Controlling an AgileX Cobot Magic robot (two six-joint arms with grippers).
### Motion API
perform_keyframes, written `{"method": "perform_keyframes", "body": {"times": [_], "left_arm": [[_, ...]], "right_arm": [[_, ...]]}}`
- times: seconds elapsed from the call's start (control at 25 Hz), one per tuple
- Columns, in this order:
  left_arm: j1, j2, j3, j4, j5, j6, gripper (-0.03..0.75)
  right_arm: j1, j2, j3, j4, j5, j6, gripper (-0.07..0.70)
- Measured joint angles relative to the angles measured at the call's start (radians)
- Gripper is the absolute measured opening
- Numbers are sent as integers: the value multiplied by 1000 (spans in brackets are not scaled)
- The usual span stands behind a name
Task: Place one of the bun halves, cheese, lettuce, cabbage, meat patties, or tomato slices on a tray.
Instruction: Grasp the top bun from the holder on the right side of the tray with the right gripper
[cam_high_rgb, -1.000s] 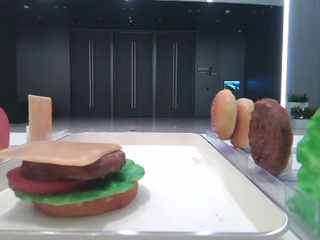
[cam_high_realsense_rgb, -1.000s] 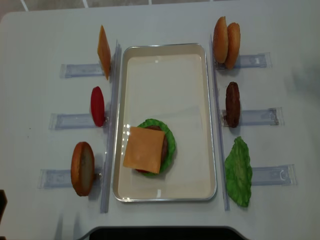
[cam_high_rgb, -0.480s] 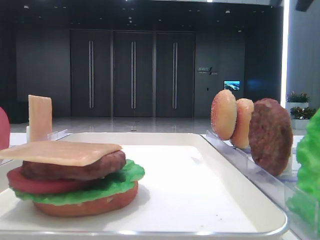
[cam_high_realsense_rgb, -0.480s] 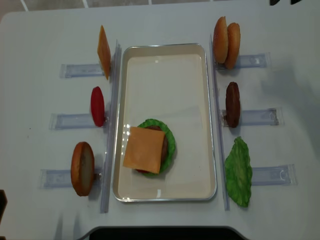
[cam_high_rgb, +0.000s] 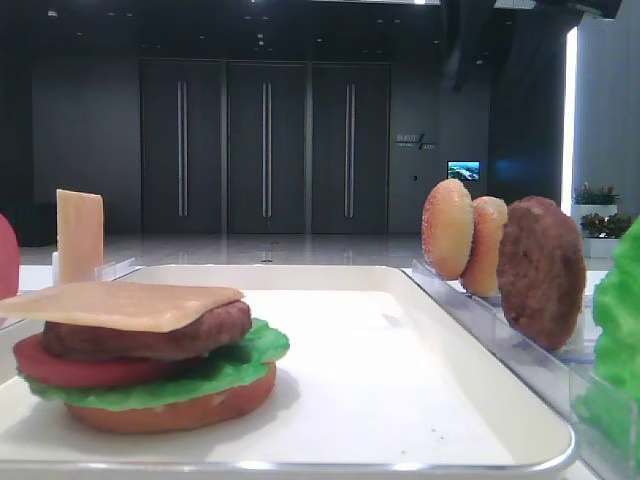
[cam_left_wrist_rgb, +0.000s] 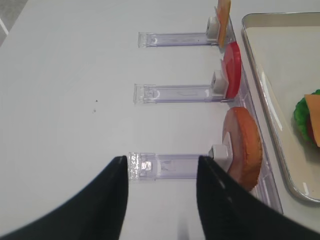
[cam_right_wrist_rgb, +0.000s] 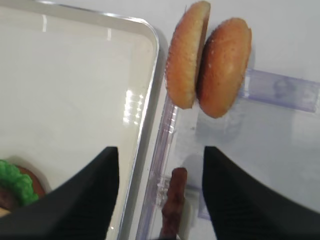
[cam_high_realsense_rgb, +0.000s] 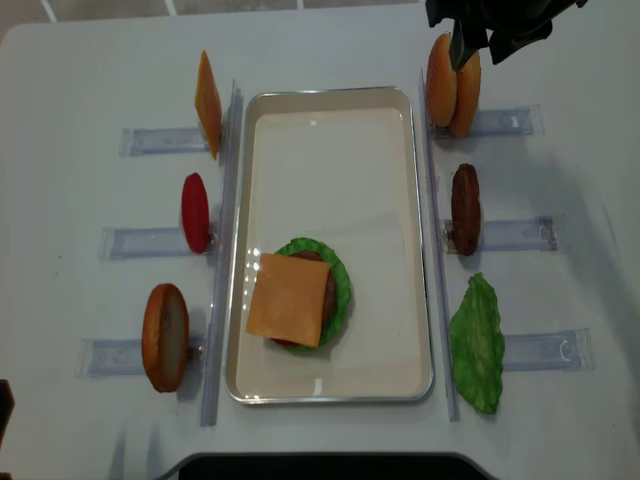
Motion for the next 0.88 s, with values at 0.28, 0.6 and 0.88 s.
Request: {"method": "perform_keyframes", "body": {"times": [0.28, 0.6, 0.88], "left_arm": [[0, 0, 0, 0, 0, 0, 345], [0, 0, 0, 0, 0, 0, 345], [0, 0, 0, 0, 0, 0, 345]], "right_arm": [[2, 45, 0, 21, -137, -10, 425], [-7, 121, 0, 21, -217, -10, 479], [-7, 167, -12, 24, -262, -25, 479]]}}
